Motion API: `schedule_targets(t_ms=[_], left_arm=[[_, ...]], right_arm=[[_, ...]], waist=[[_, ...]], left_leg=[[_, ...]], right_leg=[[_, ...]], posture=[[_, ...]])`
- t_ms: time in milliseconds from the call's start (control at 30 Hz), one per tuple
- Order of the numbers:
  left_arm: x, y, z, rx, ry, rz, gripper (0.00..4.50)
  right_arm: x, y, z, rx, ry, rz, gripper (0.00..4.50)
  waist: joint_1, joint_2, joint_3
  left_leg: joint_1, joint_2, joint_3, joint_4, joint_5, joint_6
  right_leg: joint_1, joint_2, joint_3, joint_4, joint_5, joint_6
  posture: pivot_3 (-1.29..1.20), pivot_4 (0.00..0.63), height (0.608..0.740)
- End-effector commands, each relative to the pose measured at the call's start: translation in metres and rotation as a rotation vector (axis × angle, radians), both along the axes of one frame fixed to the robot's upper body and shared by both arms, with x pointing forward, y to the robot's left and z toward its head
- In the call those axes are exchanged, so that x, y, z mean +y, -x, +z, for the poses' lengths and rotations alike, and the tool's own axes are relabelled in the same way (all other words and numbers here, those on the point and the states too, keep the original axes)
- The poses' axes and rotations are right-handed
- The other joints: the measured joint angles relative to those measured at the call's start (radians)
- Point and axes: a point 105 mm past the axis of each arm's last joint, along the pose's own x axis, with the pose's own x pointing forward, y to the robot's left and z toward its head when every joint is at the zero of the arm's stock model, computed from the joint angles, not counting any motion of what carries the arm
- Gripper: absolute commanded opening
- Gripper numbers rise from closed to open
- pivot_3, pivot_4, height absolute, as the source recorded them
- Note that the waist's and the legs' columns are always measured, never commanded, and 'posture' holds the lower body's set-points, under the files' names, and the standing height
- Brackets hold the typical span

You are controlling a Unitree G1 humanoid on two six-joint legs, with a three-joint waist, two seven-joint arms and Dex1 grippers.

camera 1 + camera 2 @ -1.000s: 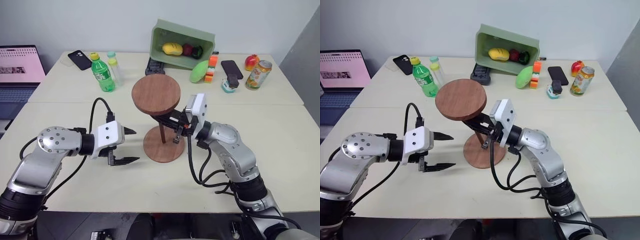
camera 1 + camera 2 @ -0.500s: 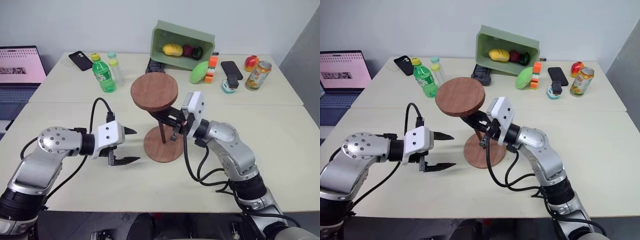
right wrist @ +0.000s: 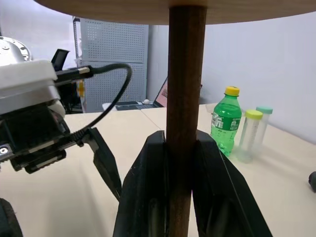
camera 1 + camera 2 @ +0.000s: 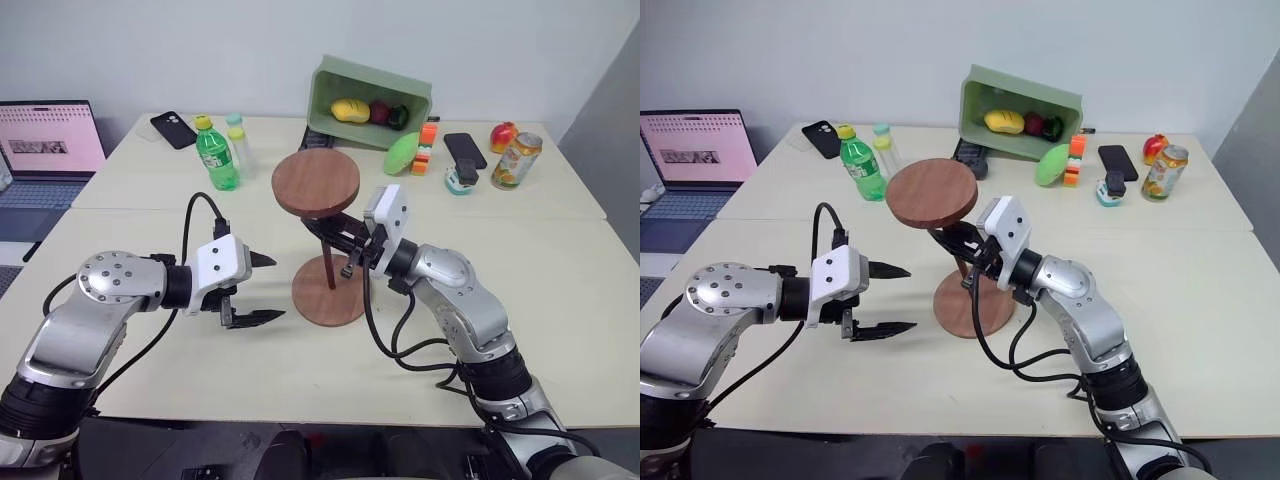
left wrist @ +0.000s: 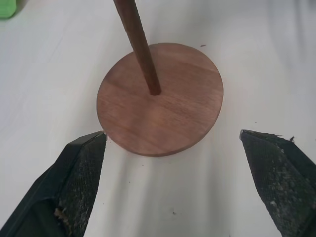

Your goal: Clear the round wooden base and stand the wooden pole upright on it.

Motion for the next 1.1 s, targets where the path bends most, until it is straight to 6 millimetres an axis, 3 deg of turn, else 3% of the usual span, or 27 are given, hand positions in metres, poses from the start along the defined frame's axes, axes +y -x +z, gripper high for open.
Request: schedule_targets(t_ms=[33,267,433,767,833,867,933,1100], left_arm=[[-0.001,0.001,0.011,-0.047,-0.003,-0.004,4.5],[0.0,0.0,0.011,-0.046,-0.004,0.008,4.5],[0.001,0.001,0.01,-0.044,-0.005,0.011,4.5],[0.003,0.001,0.009,-0.046,-0.007,0.005,4.5],[0.003,0.001,0.008,-0.047,-0.008,0.004,4.5],[0.003,0.001,0.008,-0.048,-0.009,0.002,4.5],[0.002,0.001,0.008,-0.051,-0.01,-0.001,4.5],[0.001,0.0,0.01,-0.06,-0.002,-0.002,4.5]], right_arm=[[-0.016,-0.02,-0.053,0.191,0.121,-0.109,0.25],[-0.02,-0.028,-0.067,0.228,0.145,-0.162,0.25],[-0.024,-0.02,-0.07,0.234,0.156,-0.146,0.25],[-0.01,-0.006,-0.044,0.172,0.128,-0.069,0.25],[-0.008,-0.006,-0.039,0.164,0.124,-0.069,0.95],[-0.006,-0.004,-0.038,0.157,0.126,-0.058,0.99],[-0.004,-0.001,-0.036,0.151,0.131,-0.039,1.57],[0.002,0.011,-0.037,0.139,0.165,0.031,2.89]], waist=[[0.0,0.0,0.0],[0.0,0.0,-0.001],[0.0,0.0,-0.003],[0.0,0.001,-0.005],[0.0,0.001,-0.005],[0.0,0.001,-0.005],[0.0,0.001,0.0],[-0.008,0.002,0.003]], left_leg=[[0.0,0.0,0.0,0.0,0.0,0.0],[0.0,0.0,0.0,-0.001,0.0,0.0],[0.0,0.0,0.0,-0.001,0.0,0.0],[0.0,0.0,0.0,-0.006,0.0,0.0],[0.0,0.0,0.0,-0.006,0.0,0.0],[0.0,0.0,0.0,-0.007,0.0,0.0],[-0.002,0.0,0.0,-0.007,0.0,0.0],[-0.017,0.001,0.001,-0.006,0.0,0.0]], right_leg=[[0.0,0.0,0.0,0.0,0.0,0.0],[0.0,0.0,0.001,0.0,0.0,0.0],[0.0,0.0,0.0,0.0,0.0,0.0],[-0.001,-0.001,0.0,-0.004,0.0,0.0],[-0.001,-0.001,0.0,-0.005,0.0,0.0],[-0.001,-0.001,0.0,-0.006,0.0,0.0],[-0.002,-0.001,0.0,-0.007,0.0,0.0],[-0.018,-0.001,0.001,-0.005,0.0,0.0]], posture=[[0.0,0.15,0.74],[0.0,0.15,0.74],[0.0,0.15,0.74],[0.0,0.15,0.74],[0.0,0.15,0.74],[0.0,0.15,0.74],[0.0,0.15,0.74],[0.0,0.15,0.74]])
